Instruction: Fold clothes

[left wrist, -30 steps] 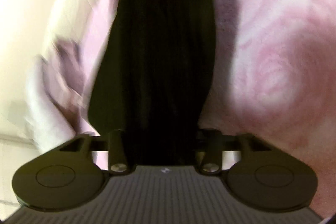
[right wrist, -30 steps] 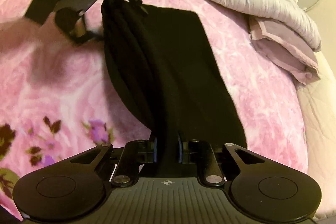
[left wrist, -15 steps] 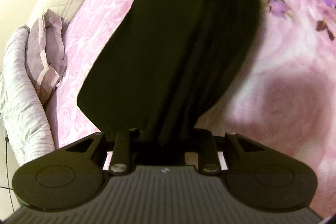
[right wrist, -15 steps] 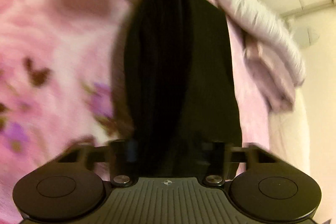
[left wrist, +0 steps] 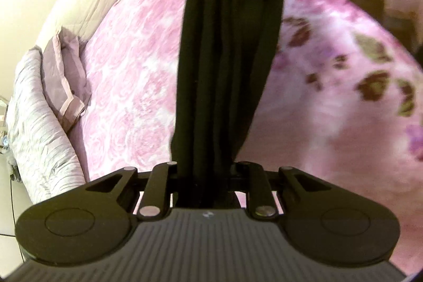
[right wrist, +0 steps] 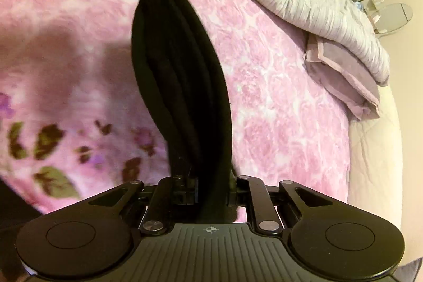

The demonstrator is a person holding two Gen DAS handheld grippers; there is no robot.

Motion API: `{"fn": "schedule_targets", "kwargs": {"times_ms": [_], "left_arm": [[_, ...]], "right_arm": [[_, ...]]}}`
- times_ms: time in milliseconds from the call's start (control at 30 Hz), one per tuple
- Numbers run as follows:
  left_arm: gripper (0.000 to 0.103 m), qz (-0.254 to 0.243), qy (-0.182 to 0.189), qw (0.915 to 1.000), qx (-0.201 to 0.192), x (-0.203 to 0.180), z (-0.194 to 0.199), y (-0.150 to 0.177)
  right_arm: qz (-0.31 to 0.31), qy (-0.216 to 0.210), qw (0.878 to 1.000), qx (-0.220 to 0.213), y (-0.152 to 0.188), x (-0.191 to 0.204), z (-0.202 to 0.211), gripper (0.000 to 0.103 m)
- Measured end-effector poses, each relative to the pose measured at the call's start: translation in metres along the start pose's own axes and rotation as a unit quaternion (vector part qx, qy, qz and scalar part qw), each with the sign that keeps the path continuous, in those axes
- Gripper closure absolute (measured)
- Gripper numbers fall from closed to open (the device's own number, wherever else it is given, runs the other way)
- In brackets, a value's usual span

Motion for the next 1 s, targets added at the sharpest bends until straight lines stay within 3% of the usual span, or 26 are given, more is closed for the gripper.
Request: {"fn": "schedule_targets", "kwargs": {"times_ms": [233,400,500,633,800,900,1000], "left_arm": [[0.086,0.000,0.031,0.9994,-0.015,0.003,0.039,-0.047],[0.086,-0.012,0.017,0.9993,-0.030,0.035,0.032,-0.118],[0.086,-0.016,-0.007,0.9992,-0.035,0.064,-0.003,-0.182],[0.085,-0.015,-0.039,0.9984,-0.038,0.111,-0.057,-0.269],[0.085,0.039,-0.093,0.9946,-0.025,0.190,-0.141,-0.388],[0.086,0.052,-0.131,0.9898,-0.020,0.209,-0.193,-0.434],[0.085,0.052,-0.137,0.9892,-0.002,0.198,-0.262,-0.456]], "right_arm": [[-0.013,-0.007,1.000,0.003,0.030,-0.007,0.055,0.089],[-0.028,0.015,0.999,0.002,0.082,-0.062,0.058,0.089],[-0.035,0.034,0.999,-0.001,0.121,-0.102,0.054,0.089],[-0.014,0.060,0.998,-0.014,0.194,-0.182,0.016,0.089],[0.013,0.103,0.994,-0.031,0.289,-0.320,-0.052,0.089],[0.020,0.156,0.987,-0.042,0.334,-0.375,-0.086,0.088],[0.013,0.165,0.985,-0.047,0.376,-0.385,-0.140,0.087]]}}
Point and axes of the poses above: each gripper's, at about its wrist camera, not at the fingertips, and z roughly against the way its jaws point, x to its left, y to its underside, the point moved 5 cm from there along -z, roughly the way its jaws point, and after that the axes turned 11 degrees about z, right-handed, at the moved point
